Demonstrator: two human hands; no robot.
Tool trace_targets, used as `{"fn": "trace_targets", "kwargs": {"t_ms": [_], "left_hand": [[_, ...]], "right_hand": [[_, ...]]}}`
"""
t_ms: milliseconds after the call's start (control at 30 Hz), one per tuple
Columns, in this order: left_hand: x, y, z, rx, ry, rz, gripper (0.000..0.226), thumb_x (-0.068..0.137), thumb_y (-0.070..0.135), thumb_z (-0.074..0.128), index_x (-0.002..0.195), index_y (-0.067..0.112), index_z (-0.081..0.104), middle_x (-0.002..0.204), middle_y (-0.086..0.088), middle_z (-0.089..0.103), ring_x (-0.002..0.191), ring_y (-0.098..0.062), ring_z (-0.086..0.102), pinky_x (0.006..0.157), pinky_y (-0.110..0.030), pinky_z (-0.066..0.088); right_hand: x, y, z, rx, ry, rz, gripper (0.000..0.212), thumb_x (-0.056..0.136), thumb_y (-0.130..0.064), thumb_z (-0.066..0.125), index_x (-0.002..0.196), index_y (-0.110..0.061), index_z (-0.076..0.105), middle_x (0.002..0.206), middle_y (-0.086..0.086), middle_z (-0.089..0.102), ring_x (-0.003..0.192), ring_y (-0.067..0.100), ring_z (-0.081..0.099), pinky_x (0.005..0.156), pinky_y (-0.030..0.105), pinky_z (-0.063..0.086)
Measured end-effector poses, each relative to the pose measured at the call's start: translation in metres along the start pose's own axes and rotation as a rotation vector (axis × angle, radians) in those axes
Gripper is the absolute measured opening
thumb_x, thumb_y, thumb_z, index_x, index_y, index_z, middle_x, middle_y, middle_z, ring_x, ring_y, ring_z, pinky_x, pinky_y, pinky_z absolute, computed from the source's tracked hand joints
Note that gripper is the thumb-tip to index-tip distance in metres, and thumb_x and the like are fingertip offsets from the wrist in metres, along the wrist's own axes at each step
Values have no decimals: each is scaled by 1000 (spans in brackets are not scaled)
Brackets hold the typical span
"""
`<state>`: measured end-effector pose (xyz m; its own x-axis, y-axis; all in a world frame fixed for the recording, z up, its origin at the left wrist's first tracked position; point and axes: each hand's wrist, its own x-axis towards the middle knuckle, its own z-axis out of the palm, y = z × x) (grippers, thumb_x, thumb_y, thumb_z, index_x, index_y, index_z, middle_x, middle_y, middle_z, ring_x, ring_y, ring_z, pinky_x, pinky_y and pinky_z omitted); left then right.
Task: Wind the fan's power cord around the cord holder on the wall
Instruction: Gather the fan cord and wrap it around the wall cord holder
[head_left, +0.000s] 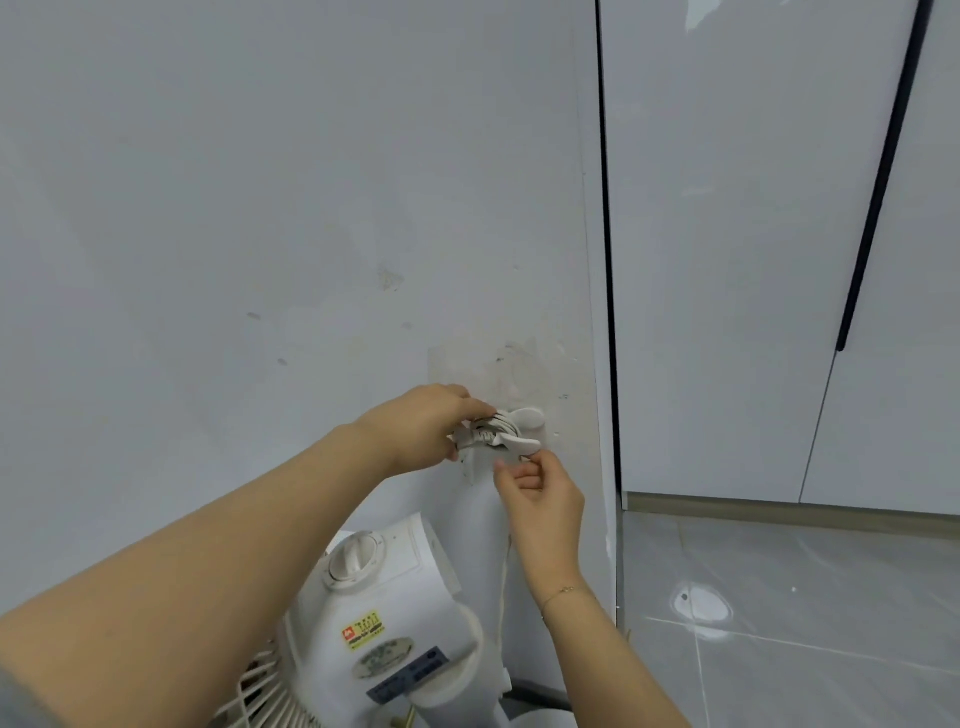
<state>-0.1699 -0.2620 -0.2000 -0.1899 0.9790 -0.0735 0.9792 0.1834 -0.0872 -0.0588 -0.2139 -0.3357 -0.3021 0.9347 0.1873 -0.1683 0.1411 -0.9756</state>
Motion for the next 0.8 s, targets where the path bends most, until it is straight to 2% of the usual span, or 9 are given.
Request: {"fn": "trace_targets", "kwargs": {"t_ms": [133, 233, 400, 533, 667, 733, 800], "left_hand": [[-2, 0, 0, 24, 68, 38, 37, 90, 16, 51, 125, 24, 59, 109, -2, 65, 103, -22, 59, 89, -35, 47], [1, -3, 4, 9, 104, 22, 44, 90, 6, 48, 128, 26, 58, 110, -2, 64, 102, -22, 58, 88, -33, 47], [5, -6, 3, -64, 120, 14, 45, 93, 3, 45, 133, 21, 55, 127, -2, 60, 117, -20, 54, 97, -28, 41], [7, -5, 1, -128, 121, -36, 45, 92, -1, 44, 129, 18, 58, 127, -3, 61, 116, -21, 54, 100, -32, 41], [0, 1, 1, -229, 162, -99, 40, 93, 9, 53, 131, 18, 55, 126, -6, 60, 113, -21, 56, 99, -29, 42], [-8, 5, -1, -256, 173, -132, 46, 91, 19, 59, 136, 20, 49, 130, -6, 56, 116, -22, 55, 101, -31, 41], [-19, 9, -4, -225, 165, -139, 47, 90, 26, 59, 135, 21, 49, 131, -4, 53, 118, -22, 53, 102, -32, 40]], "right_hand": [[7, -3, 2, 107, 81, 14, 25, 86, -29, 69, 75, -8, 61, 68, 10, 64, 58, 8, 58, 56, 9, 44], [11, -4, 8, 170, 131, 24, 23, 87, -25, 68, 73, -9, 60, 67, 14, 66, 54, 6, 59, 56, 9, 45], [16, -7, 13, 245, 174, 50, 27, 88, -18, 66, 66, -9, 54, 64, 13, 64, 53, 12, 58, 59, 19, 51], [21, -10, 11, 293, 140, 111, 30, 87, -13, 67, 63, -6, 49, 58, 10, 61, 49, 15, 56, 62, 34, 54], [21, -15, 2, 337, 78, 188, 21, 84, -13, 71, 77, 4, 62, 65, 14, 65, 56, 19, 62, 57, 22, 56], [14, -21, -2, 341, 72, 221, 20, 83, -15, 72, 92, 1, 64, 72, 13, 70, 64, 19, 67, 67, 24, 58], [0, -26, -6, 336, 97, 239, 26, 84, -14, 71, 106, -7, 59, 75, 10, 70, 70, 19, 68, 76, 29, 57]]}}
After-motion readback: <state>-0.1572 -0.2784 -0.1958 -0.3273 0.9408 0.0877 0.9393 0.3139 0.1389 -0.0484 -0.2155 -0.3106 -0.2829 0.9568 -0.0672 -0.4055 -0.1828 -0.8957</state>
